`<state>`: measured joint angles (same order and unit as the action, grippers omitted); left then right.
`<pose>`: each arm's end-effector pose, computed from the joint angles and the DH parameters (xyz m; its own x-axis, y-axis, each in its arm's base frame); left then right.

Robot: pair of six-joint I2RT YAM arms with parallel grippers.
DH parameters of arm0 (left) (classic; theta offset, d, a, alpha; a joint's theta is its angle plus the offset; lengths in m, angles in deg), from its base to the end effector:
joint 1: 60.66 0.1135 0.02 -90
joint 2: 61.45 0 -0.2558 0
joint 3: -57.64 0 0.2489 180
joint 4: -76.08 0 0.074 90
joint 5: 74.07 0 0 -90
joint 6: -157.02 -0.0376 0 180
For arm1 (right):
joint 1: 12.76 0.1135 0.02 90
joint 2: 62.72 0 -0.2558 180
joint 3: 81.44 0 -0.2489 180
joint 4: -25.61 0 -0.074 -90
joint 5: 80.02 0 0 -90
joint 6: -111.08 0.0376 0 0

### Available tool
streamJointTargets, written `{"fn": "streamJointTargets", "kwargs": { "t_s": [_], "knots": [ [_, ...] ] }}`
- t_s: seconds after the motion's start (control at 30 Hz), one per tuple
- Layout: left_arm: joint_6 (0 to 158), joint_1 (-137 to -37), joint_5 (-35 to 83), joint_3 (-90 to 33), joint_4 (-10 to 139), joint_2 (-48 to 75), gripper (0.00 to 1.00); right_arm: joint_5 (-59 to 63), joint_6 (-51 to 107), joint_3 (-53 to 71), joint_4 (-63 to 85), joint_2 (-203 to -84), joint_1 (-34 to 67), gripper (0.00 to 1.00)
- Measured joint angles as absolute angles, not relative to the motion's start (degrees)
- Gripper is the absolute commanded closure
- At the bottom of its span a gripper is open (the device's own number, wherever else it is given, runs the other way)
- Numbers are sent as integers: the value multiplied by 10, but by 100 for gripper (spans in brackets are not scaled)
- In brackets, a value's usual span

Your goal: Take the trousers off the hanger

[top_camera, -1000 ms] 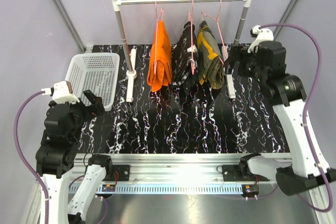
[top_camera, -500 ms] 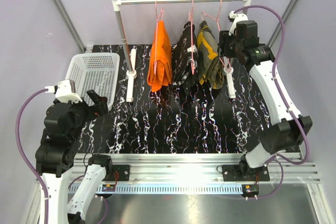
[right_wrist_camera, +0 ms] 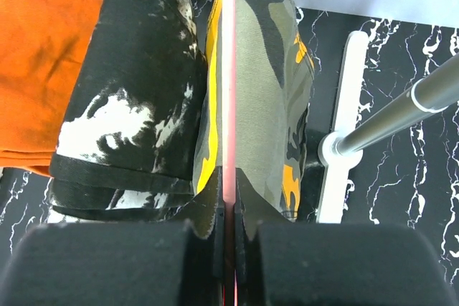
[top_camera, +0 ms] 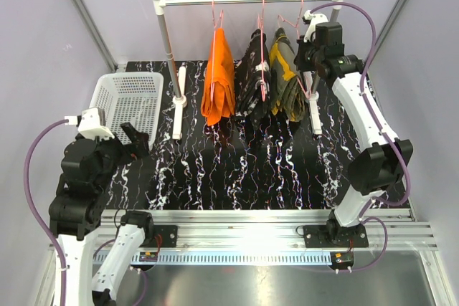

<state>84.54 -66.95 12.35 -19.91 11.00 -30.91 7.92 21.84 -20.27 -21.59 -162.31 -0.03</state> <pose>0.0752 -0.0059 0.3910 -0.3092 -0.2682 -0.9124 -0.0448 0.9625 -0.2677 0.3861 0.0886 0.3954 -0.4606 -0.0905 -0.8830 -0.2451 0.9691 0.0286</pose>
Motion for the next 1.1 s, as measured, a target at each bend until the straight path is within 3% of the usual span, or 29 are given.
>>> {"fn": "streamJointTargets", "kwargs": {
  "t_s": [0.67,0.87,1.1],
  "knots": [
    [872,-688,248,-237,204,-176,1,95,257,-191,-151,-1567,0,100],
    [882,-746,247,-276,247,-125,1,95,259,-191,-122,-1551,0,100],
    [854,-913,202,-371,285,-34,1,92,266,-189,-131,-1521,0,100]
  ]
}}
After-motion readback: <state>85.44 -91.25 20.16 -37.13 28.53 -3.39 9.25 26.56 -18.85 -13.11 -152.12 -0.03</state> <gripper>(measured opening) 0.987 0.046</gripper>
